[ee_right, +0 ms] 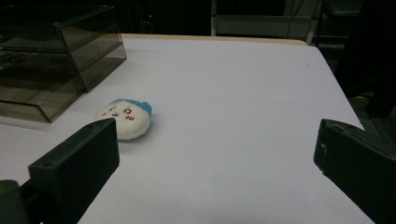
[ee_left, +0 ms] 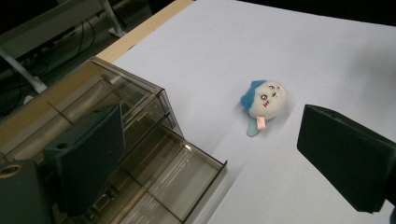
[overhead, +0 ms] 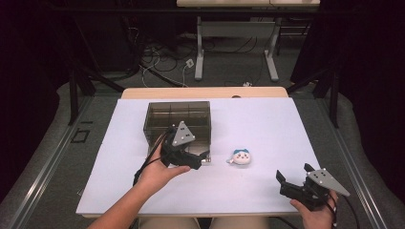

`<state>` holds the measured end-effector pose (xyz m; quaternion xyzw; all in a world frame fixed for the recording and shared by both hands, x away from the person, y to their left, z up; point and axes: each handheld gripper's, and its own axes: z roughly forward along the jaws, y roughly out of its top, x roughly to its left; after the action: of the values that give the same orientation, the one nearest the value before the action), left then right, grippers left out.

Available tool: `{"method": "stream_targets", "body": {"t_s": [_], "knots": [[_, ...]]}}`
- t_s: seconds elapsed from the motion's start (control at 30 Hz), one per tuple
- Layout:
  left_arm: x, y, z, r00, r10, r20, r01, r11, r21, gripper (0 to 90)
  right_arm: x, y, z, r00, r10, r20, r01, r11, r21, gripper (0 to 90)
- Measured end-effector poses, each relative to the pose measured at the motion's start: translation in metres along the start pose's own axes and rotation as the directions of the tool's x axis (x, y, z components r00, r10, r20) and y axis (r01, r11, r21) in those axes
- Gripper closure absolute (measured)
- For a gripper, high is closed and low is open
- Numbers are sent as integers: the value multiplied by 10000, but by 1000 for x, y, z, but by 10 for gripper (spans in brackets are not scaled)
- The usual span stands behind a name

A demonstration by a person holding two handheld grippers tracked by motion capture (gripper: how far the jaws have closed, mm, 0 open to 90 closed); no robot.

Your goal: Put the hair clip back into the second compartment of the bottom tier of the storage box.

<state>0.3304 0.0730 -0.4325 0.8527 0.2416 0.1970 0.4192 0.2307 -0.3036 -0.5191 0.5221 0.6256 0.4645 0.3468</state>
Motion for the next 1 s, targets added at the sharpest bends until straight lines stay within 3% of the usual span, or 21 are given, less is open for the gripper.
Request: {"method": "stream_targets", "body": {"t_s": [0.23,0.27,0.3,0.5,0.63,0.7,1.0], "knots": [[-4,10,15,9978,640,199,-649,9965,528,82,-1,1,-2,10000,-67,-19,67,9995,301,0],[-5,11,17,9977,637,215,-649,9963,572,82,-1,1,-2,10000,-67,-19,67,9995,301,0],[-5,12,19,9976,659,229,-673,9955,670,87,-1,0,1,10000,-26,34,26,10000,-64,0],[-8,17,32,9945,997,319,-1024,9897,1003,92,-1,-1,1,10000,11,62,-10,9999,-140,0],[-10,18,39,9941,1017,382,-1054,9879,1141,92,-1,-1,1,10000,34,54,-33,9999,-103,0],[-10,20,42,9932,1086,415,-1129,9860,1227,93,-1,0,-1,10000,-41,-37,42,9995,307,0],[-12,27,58,9893,1376,480,-1433,9784,1490,110,-2,0,-1,10000,-48,-65,50,9996,280,1]]}}
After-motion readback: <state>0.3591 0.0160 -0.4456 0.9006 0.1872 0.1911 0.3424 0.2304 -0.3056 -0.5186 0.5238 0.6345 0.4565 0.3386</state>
